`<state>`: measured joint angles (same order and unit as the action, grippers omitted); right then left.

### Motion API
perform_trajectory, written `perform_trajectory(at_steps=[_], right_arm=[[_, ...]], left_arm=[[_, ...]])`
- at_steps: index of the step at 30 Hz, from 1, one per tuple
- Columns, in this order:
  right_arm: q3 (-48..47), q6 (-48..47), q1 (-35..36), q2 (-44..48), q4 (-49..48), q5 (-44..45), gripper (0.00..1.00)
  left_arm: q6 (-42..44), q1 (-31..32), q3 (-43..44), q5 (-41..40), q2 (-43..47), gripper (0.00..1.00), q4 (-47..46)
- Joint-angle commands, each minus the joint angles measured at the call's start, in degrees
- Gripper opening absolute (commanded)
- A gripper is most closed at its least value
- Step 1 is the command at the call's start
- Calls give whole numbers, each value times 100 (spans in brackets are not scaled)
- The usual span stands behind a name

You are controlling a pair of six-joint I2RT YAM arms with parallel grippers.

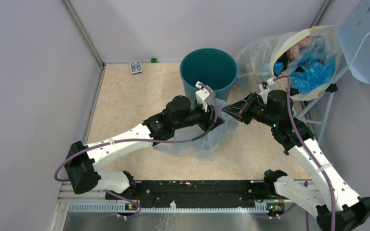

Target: Put the trash bags into the trash bin

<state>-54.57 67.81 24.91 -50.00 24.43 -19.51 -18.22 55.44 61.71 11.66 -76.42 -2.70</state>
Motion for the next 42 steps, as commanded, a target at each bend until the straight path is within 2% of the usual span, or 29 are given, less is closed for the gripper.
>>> perform_trajectory(at_steps=[1,2,3,7,9,11,15,17,21,24,26,28,32,33,37,42], right_arm=[[-294,-68,76,148,-280,47,4],[-304,-206,76,186,-251,102,11],[-338,-412,76,258,-144,241,18],[-413,-1621,76,731,480,1449,45],[-151,-2094,69,1071,433,1694,52],[194,-2289,69,1380,325,1728,56],[811,-2265,66,1679,272,1579,57],[975,-2170,67,1651,178,1322,59],[1120,-1898,63,1432,5,955,70],[1145,-1753,67,1291,-133,864,71],[1166,-1707,65,1198,-254,715,64],[1180,-1675,67,1101,-320,575,49],[1107,-1760,64,1010,142,824,3],[1098,-1819,63,1023,314,1007,0],[1163,-2006,67,1195,899,1870,0],[1381,-2125,65,1439,1308,2869,0]], left_arm=[[151,12,254,69,-39,19,-404],[89,4,204,-98,6,2,-387],[34,-13,190,-221,62,0,-282],[-191,-203,171,13,488,0,71],[-280,-257,109,190,732,0,84],[-342,-295,132,310,927,0,166],[-343,-306,278,491,1193,0,426],[-332,-306,322,556,1289,0,490],[-340,-306,341,580,1468,0,541],[-349,-306,337,563,1587,0,559],[-344,-306,356,557,1611,0,583],[-315,-305,390,486,1627,0,664],[-118,-314,720,-220,1720,0,1359],[-32,-319,843,-628,1771,0,1590],[89,-417,1120,-1963,2010,0,2583],[126,-608,1315,-3099,2226,0,3409]])
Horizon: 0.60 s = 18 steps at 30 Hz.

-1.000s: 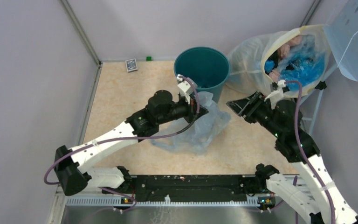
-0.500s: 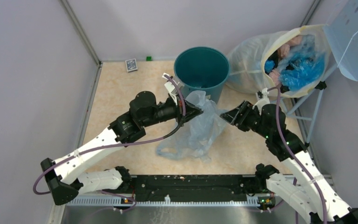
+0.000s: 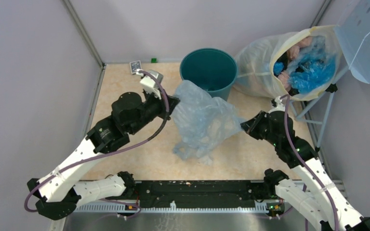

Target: Put the trash bags into the trash bin

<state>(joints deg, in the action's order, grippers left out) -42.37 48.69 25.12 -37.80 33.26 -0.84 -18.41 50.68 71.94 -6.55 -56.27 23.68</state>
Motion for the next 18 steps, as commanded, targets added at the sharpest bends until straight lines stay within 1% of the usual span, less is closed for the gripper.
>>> perform_trajectory(at_steps=[1,5,9,11,14,18], right_arm=[[210,-245,43,261,446,1094,0],[306,-255,40,362,634,1431,1],[236,277,43,518,1233,2387,1],[187,391,45,655,1409,2713,1],[132,177,41,931,1296,2686,1],[-149,-188,40,1115,1211,2549,1]], left_arm=[[172,-153,283,-1373,249,0,822],[236,-220,143,-1804,351,0,942],[294,-287,93,-2127,383,0,1040],[257,-328,126,-2254,352,0,1102],[224,-396,197,-2065,308,0,1102],[160,-403,296,-1382,317,0,889]])
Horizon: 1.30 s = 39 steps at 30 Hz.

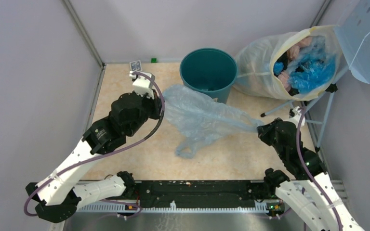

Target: Put the trash bags into the trash bin

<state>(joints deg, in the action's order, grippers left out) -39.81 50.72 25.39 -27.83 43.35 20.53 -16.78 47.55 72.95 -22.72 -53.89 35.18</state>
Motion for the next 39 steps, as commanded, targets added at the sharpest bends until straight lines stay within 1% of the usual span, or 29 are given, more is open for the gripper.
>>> perform_trajectory(at_steps=[1,4,6,8,10,11,12,13,15,16,18,20,22,24,25,27,28,29,32,33,34,35,39], right_arm=[[-519,-490,18,114,196,335,1],[-945,-896,17,-46,235,6,1],[-1353,-979,19,-220,476,26,1],[-1775,-1026,14,-352,717,150,1],[-2210,-1083,18,-433,882,233,0],[-2432,-1147,19,-460,907,226,0],[-2646,-1197,15,-490,931,184,0],[-2937,-1260,16,-541,949,114,0],[-3343,-1336,19,-668,959,-156,0],[-3504,-1376,19,-745,911,-394,0],[-3614,-1575,19,-885,530,-1453,0],[-3464,-1523,19,-1035,29,-2606,0],[-3166,-1358,18,-1207,-535,-3546,0],[-2858,-1084,19,-1400,-1038,-4213,0],[-2637,-933,20,-1445,-1371,-4405,0],[-2199,-668,28,-1466,-2093,-4507,0],[-1989,-577,34,-1449,-2342,-4499,0],[-1819,-523,41,-1450,-2581,-4504,0],[-1377,-379,98,-1511,-3068,-4476,0],[-1305,-368,129,-1569,-3164,-4460,0],[-1239,-369,170,-1638,-3231,-4416,0],[-1217,-382,216,-1730,-3258,-4352,0],[-1230,-349,424,-2075,-3292,-4017,0]], left_arm=[[-61,-89,251,402,74,0,-273],[-275,-97,473,970,2,0,-256],[-470,-91,658,1092,-135,0,-62],[-644,-108,973,732,-411,0,424],[-715,-294,1130,382,-675,0,808],[-721,-539,1116,438,-766,0,886],[-710,-868,1030,737,-809,0,878],[-683,-1280,854,1316,-822,0,772],[-653,-1968,300,2097,-844,0,467],[-637,-2192,23,2409,-881,0,295],[-638,-2453,-482,2806,-988,0,-121],[-691,-2593,-907,3133,-1164,0,-475],[-776,-2673,-1258,3379,-1359,0,-827],[-836,-2694,-1527,3432,-1525,0,-1110],[-855,-2698,-1651,3376,-1593,0,-1231],[-886,-2722,-1853,3140,-1701,2,-1417],[-888,-2739,-1918,2983,-1723,9,-1469],[-882,-2759,-1939,2867,-1738,24,-1480],[-652,-2764,-1702,2863,-1704,77,-1160],[-615,-2755,-1575,2902,-1665,89,-1009],[-512,-2748,-1493,3022,-1595,97,-916],[-412,-2736,-1399,3171,-1479,98,-854],[-79,-2482,-1385,3731,-824,99,-1107]])
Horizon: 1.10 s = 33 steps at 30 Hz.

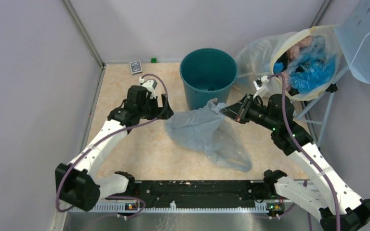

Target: Put the trash bags into the trash bin

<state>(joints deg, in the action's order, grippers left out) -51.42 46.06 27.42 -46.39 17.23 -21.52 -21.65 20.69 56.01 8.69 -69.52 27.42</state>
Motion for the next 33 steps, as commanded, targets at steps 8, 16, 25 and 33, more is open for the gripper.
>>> perform_trajectory(at_steps=[8,16,25,33], right_arm=[[14,737,559,-522,-1328,645,1],[-157,1290,1070,-789,-1089,1477,0],[-220,1650,1377,-917,-1137,1568,0],[-26,494,1380,-429,-678,2370,38]], left_arm=[[548,2035,-123,590,1671,99,-1725],[1184,3256,132,-677,1003,99,-2140],[1857,3565,754,-2258,-92,76,-2053],[1465,3544,797,-2482,20,0,-1587]])
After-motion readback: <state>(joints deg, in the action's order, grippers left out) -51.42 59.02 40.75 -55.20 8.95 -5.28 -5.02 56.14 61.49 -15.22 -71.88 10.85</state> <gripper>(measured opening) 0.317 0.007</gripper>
